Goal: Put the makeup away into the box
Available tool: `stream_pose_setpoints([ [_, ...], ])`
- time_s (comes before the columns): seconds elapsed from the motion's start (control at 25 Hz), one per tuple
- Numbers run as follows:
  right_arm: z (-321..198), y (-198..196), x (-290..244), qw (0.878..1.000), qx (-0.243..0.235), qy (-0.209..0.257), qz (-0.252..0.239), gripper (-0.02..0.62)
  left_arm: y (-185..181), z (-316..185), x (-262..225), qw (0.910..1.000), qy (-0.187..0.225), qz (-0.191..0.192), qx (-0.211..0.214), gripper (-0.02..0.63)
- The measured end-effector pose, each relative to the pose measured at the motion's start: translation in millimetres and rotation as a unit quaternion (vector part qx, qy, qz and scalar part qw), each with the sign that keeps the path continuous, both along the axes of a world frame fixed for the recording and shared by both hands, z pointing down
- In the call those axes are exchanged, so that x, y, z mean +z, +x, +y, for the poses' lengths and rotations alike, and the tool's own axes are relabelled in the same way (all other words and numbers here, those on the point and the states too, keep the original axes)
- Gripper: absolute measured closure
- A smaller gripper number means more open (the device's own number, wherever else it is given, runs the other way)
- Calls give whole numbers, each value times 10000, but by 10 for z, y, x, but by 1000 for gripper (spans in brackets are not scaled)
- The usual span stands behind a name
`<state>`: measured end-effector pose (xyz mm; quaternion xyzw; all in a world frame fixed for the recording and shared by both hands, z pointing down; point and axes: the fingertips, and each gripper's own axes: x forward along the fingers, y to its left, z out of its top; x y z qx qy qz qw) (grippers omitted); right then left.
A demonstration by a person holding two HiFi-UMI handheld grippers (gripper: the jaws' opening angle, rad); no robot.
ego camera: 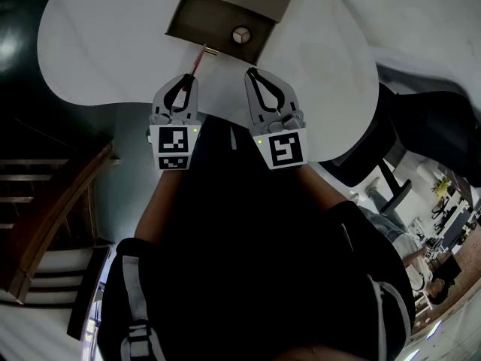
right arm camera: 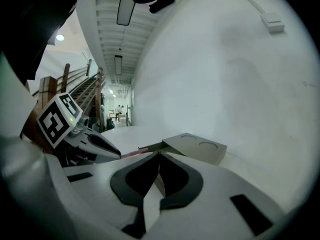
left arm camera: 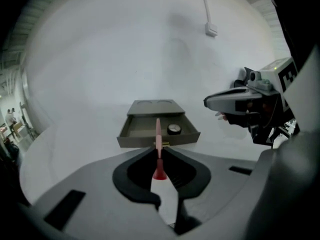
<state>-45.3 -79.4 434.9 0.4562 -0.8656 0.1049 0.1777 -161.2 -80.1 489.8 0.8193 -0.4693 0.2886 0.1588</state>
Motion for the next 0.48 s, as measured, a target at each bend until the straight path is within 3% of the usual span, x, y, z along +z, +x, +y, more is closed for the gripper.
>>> stream_pose_setpoints([
  [0.2, -67, 57, -111, 9998, 103, 146, -29, 572, 120, -126, -304, 9994, 308, 160, 90, 557],
  [0.48, -156, 165, -226, 9992, 278, 270, -76, 572, 206, -281, -415, 9988, 392, 195, 229, 557],
])
